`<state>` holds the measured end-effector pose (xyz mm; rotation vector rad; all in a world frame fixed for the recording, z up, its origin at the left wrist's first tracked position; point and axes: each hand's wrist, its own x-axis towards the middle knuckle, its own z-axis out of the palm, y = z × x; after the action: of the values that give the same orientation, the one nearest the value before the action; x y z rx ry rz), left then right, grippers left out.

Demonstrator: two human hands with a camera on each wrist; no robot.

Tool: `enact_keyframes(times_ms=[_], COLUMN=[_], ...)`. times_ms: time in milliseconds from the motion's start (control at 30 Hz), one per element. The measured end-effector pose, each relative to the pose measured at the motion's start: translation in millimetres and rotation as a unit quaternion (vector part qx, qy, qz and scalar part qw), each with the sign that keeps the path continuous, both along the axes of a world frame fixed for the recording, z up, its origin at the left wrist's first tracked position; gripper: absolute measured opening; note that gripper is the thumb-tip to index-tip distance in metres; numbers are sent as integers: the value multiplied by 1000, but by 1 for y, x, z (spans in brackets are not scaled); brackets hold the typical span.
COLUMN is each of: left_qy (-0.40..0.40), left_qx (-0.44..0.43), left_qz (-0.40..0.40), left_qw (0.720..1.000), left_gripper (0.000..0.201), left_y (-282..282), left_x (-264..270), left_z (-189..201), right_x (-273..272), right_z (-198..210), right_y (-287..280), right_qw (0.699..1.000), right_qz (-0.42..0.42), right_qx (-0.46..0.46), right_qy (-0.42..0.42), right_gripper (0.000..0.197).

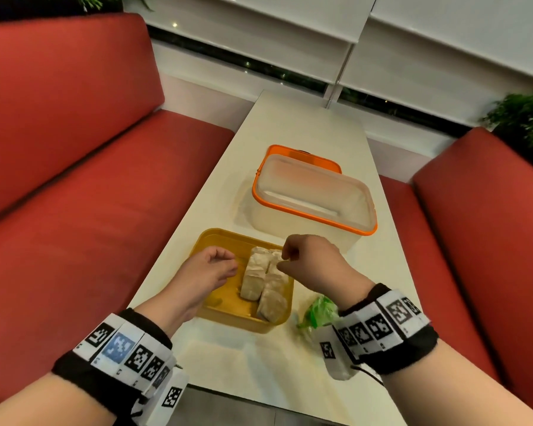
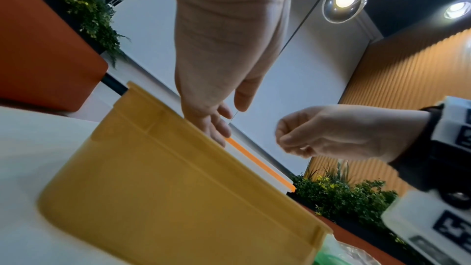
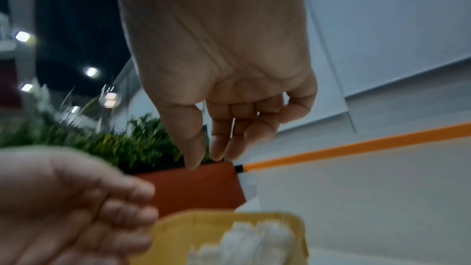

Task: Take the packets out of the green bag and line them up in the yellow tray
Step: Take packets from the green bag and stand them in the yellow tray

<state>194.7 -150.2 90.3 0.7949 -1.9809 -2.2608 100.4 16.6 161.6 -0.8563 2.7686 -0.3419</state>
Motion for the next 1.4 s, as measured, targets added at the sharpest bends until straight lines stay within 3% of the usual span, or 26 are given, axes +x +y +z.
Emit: enact_keyframes(times_ms=[133, 267, 400, 567, 667, 767, 900, 1100, 1200, 1400], left_qy=[18, 27, 43, 50, 45, 10, -13, -23, -24, -18], left_qx=[-57, -109, -155, -215, -248, -302, -342, -362, -360, -348], left_qz=[-19, -49, -79, -121, -195, -244, -216, -201, -199, -204], left_qw=[998, 992, 984, 968, 948, 921, 914, 910, 911, 915], left_gripper=[7, 6, 7, 6, 10, 17, 18, 21, 22, 18], left_y=[6, 28, 66, 120, 148, 166, 172, 173, 174, 172], left_x=[-1, -5, -11, -18, -18, -17, -15, -15, -15, -17], left_z=[2, 10, 23, 29, 19, 4, -2, -5, -5, -2], right_x=[3, 2, 6, 13, 19, 16, 4, -3, -3, 2], right_z=[9, -17, -46, -66, -74, -82, -90, -90, -91, -93], right_y=[68, 128, 153, 150, 143, 144, 158, 168, 168, 159], right_qw=[993, 991, 991, 995, 995, 999, 990, 967, 958, 979], right_qz=[-79, -129, -126, -85, -30, -23, -60, -82, -80, -16], right_qx=[-88, -37, 11, 50, 62, -2, -104, -217, -255, -193], right_qy=[-14, -17, -41, 15, 66, 23, -68, -102, -105, -57], right_gripper=[7, 9, 18, 37, 24, 7, 33, 34, 27, 4])
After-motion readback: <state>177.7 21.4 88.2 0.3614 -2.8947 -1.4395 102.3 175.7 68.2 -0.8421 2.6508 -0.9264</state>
